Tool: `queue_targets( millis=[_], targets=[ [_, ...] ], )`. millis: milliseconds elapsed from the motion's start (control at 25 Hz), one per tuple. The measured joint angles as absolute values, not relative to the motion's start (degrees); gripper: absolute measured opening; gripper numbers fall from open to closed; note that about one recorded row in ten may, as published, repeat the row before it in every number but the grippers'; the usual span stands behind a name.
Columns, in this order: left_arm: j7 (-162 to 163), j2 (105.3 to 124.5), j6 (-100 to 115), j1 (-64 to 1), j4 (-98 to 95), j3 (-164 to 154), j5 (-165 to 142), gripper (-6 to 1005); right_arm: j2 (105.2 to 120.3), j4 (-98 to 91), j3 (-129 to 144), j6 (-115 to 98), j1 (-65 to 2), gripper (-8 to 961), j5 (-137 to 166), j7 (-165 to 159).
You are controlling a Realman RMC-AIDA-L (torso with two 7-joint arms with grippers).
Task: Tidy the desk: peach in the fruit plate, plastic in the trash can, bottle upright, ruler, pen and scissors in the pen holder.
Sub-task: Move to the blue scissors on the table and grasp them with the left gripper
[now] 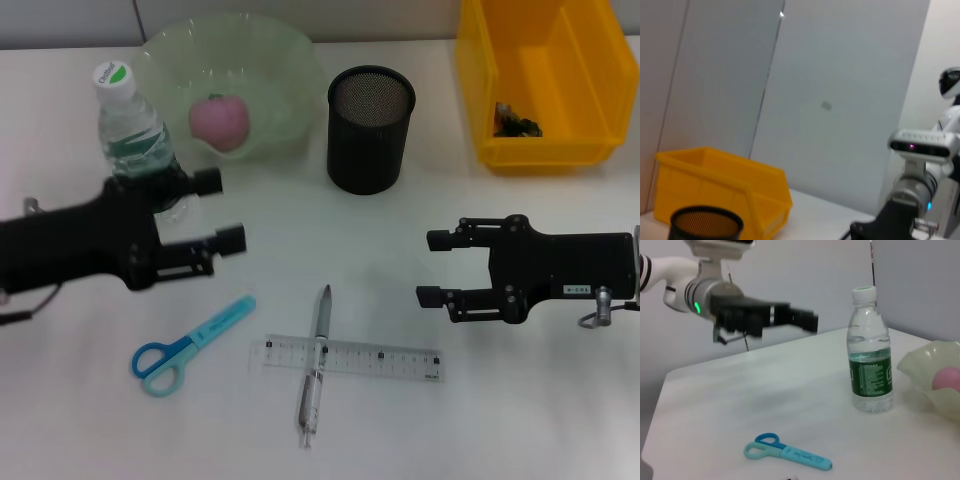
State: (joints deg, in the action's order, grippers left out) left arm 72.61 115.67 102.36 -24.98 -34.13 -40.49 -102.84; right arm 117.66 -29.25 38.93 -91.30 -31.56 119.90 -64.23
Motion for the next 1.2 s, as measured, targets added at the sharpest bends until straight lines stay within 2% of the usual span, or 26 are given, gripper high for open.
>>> queue_targets(
  millis=[80,120,240,320,1200],
  targets=[
    [71.2,115.95,102.0,-25.0,-33.3,-40.5,-103.9,796,117.67,-29.2,39.0,-91.3,-31.6,728,119.9,-64.2],
    [67.9,116.75,100.2,-24.6,-31.4,-40.5,-105.8,796,117.68,-29.1,39.0,-91.3,-31.6,728,119.9,-64.2],
    [67.9,116.75,100.2,-24.6,-31.4,-40.5,-105.8,795,117.68,-29.0,39.2,-91.4,-31.6,729,119.9,-64.2],
    [63.9,117.84,95.6,-24.0,-28.4,-40.5,-109.4,795,117.72,-29.0,39.4,-91.7,-31.6,729,119.9,-64.2],
    [63.3,117.51,94.9,-24.1,-27.9,-40.4,-111.7,792,118.11,-28.8,39.6,-93.7,-31.0,728,120.2,-63.7]
  ],
)
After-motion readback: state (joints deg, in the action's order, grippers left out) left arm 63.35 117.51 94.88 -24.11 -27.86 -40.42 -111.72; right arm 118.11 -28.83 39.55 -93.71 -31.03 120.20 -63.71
